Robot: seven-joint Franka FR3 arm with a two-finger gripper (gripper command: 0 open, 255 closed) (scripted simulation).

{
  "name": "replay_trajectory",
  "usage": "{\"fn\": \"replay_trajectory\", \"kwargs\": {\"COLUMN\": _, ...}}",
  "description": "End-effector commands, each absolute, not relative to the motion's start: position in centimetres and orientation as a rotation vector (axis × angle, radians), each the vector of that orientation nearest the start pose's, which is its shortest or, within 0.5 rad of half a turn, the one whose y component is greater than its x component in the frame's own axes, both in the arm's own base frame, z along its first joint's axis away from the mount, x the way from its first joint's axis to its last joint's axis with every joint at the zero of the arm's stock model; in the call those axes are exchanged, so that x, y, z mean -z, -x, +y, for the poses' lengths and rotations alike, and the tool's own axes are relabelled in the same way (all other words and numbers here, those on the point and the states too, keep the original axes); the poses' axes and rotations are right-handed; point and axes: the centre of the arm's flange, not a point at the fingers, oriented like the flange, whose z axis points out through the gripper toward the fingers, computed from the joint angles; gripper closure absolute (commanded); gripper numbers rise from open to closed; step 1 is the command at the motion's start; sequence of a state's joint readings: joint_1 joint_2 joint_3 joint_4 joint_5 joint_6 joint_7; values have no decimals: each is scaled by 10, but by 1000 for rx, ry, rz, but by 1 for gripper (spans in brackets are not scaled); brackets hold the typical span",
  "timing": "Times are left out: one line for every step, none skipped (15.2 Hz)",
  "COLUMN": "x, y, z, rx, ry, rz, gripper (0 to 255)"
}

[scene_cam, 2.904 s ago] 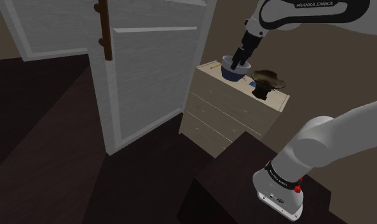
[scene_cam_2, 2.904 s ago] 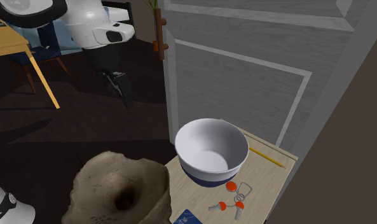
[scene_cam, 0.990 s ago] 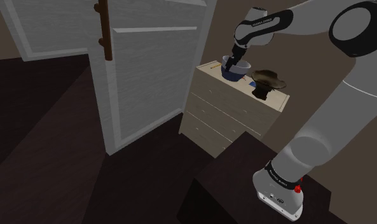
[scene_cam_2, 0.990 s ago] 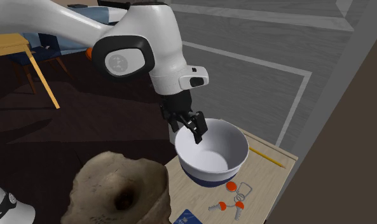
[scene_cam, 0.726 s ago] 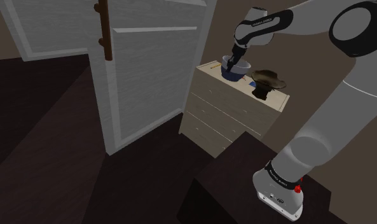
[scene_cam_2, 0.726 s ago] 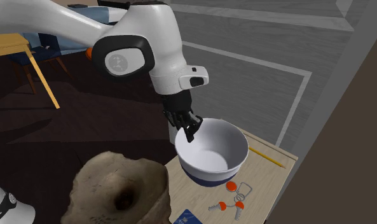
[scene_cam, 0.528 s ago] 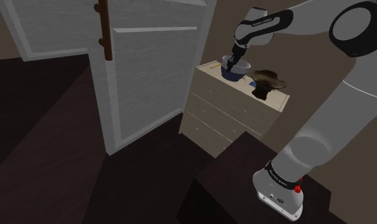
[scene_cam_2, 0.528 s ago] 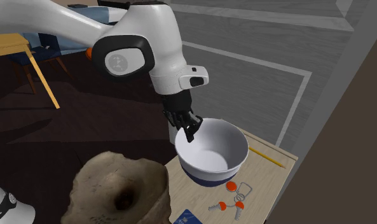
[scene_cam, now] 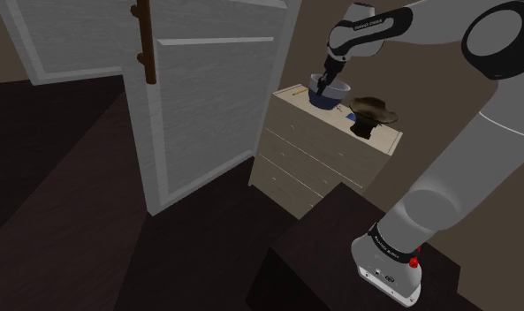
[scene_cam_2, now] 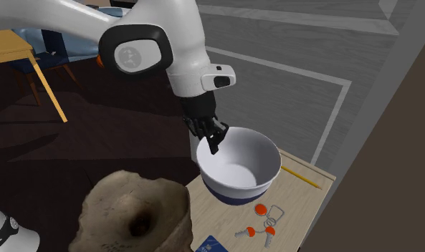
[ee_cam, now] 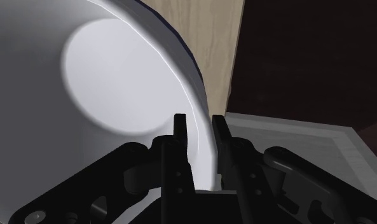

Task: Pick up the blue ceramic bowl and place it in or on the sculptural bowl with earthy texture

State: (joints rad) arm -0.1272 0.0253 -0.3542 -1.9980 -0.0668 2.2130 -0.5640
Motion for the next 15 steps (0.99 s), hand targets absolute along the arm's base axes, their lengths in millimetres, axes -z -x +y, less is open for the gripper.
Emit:
{"fn": "replay_trajectory", "kwargs": {"x": -476, "y": -512, "z": -270, "rx": 220, "ry": 3281, "rz": -195, "gripper": 255}}
{"fn": "replay_trajectory", "kwargs": {"x": -481, "y": -512, "z": -270, "rx": 220, "ry": 3281, "rz": -195, "gripper": 255}}
{"fn": "replay_trajectory", "kwargs": {"x": -486, "y": -512, "z": -270, "rx": 220, "ry": 3281, "rz": -195, "gripper": 255}}
{"fn": "replay_trajectory", "kwargs": {"x": -491, "y": -512, "z": -270, "rx": 220, "ry": 3281, "rz": -195, "gripper": 255}}
{"fn": "replay_trajectory", "kwargs": {"x": -497, "y": -512, "z": -270, "rx": 220, "ry": 3281, "rz": -195, "gripper": 255}}
{"fn": "replay_trajectory", "kwargs": {"x": -502, "y": -512, "z": -270, "rx": 220, "ry": 3281, "rz": -195, "gripper": 255}}
{"fn": "replay_trajectory", "kwargs": {"x": -507, "y": -512, "z": -270, "rx": 220, "ry": 3281, "rz": -195, "gripper": 255}}
{"fn": "replay_trajectory", "kwargs": {"x": -513, "y": -512, "z": -270, "rx": 220, "ry": 3281, "rz": -195, "gripper": 255}}
{"fn": "replay_trajectory", "kwargs": {"x": -518, "y": -512, "z": -270, "rx": 220, "ry": 3281, "rz": -195, "gripper": 255}}
{"fn": "replay_trajectory", "kwargs": {"x": -523, "y": -512, "z": -270, "rx": 220, "ry": 3281, "rz": -195, "gripper": 255}}
{"fn": "replay_trajectory", "kwargs": {"x": -528, "y": -512, "z": -270, "rx": 220, "ry": 3281, "rz": -195, "gripper": 255}}
{"fn": "replay_trajectory", "kwargs": {"x": -534, "y": -512, "z": -270, "rx": 220, "ry": 3281, "rz": -195, "gripper": 255}}
{"fn": "replay_trajectory", "kwargs": {"x": -539, "y": -512, "z": -270, "rx": 220, "ry": 3281, "rz": -195, "gripper": 255}}
{"fn": "replay_trajectory", "kwargs": {"x": -544, "y": -512, "z": -270, "rx": 220, "ry": 3281, "rz": -195, "gripper": 255}}
{"fn": "replay_trajectory", "kwargs": {"x": -550, "y": -512, "z": -270, "rx": 220, "ry": 3281, "rz": -195, "gripper": 255}}
